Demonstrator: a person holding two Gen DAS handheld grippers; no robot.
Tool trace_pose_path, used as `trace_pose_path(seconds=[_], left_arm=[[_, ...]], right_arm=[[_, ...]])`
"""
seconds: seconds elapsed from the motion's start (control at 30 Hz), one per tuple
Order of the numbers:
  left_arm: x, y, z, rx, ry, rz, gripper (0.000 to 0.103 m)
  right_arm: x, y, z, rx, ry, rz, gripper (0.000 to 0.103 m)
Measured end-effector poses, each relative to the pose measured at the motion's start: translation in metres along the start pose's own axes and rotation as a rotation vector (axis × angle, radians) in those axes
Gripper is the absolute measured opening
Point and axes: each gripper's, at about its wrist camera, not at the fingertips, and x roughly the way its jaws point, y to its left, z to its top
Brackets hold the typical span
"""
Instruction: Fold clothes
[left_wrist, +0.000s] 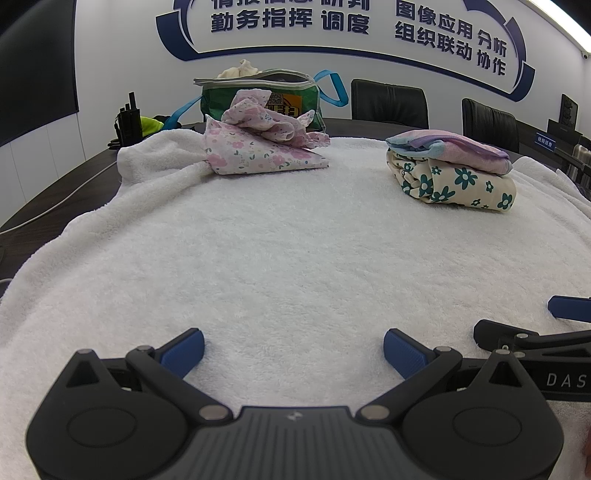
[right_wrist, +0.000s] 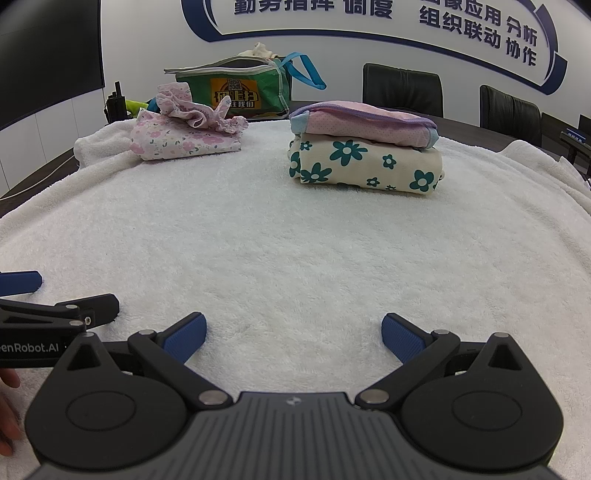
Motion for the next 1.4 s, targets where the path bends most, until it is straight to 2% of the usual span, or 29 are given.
trace_pose_path(seconds=[0.67,0.73,0.77,0.83,0.9,0.97,1.07,1.13,1.23,1.3,1.37,1.4], left_arm=[[-0.001,0.001,0.002,0.007,0.011,-0.013,0.102],[-0.015,0.013,0.009,-0.014,-0.005,-0.049,0.100],[-0.024,0.024,0.017,-0.046,-0.043,-0.076,0.101],[-0.037,0.045,0.039,-0.113,-0.109,-0.128,0.101],[-0.040,0.069,0.075,-0.190,-0.157,-0.154,0.103],[-0.022,0.087,0.116,-0.229,-0.140,-0.154,0.103],[0.028,0.113,0.174,-0.283,-0.053,-0.106,0.103],[0.058,0.129,0.196,-0.343,0.018,-0.060,0.102],[0.096,0.153,0.213,-0.436,0.044,-0.073,0.101],[0.117,0.162,0.218,-0.434,0.026,-0.083,0.099],[0.138,0.162,0.218,-0.381,0.039,-0.094,0.084],[0.144,0.159,0.216,-0.353,0.048,-0.109,0.083]], right_arm=[[0.000,0.001,0.004,-0.003,0.017,0.012,0.103],[-0.006,-0.001,0.012,0.008,0.043,0.065,0.103],[-0.013,-0.004,0.019,0.034,0.018,0.125,0.103],[-0.031,-0.011,0.038,0.109,-0.067,0.245,0.103],[-0.045,-0.015,0.067,0.164,-0.169,0.342,0.103],[-0.045,-0.011,0.103,0.157,-0.238,0.412,0.103],[-0.020,0.005,0.167,0.112,-0.225,0.430,0.103],[0.009,0.016,0.208,0.110,-0.197,0.436,0.103],[0.063,0.035,0.255,0.093,-0.133,0.368,0.103],[0.106,0.049,0.271,0.067,-0.060,0.308,0.103],[0.145,0.059,0.271,0.041,0.000,0.258,0.103],[0.164,0.063,0.270,0.028,0.027,0.234,0.102]])
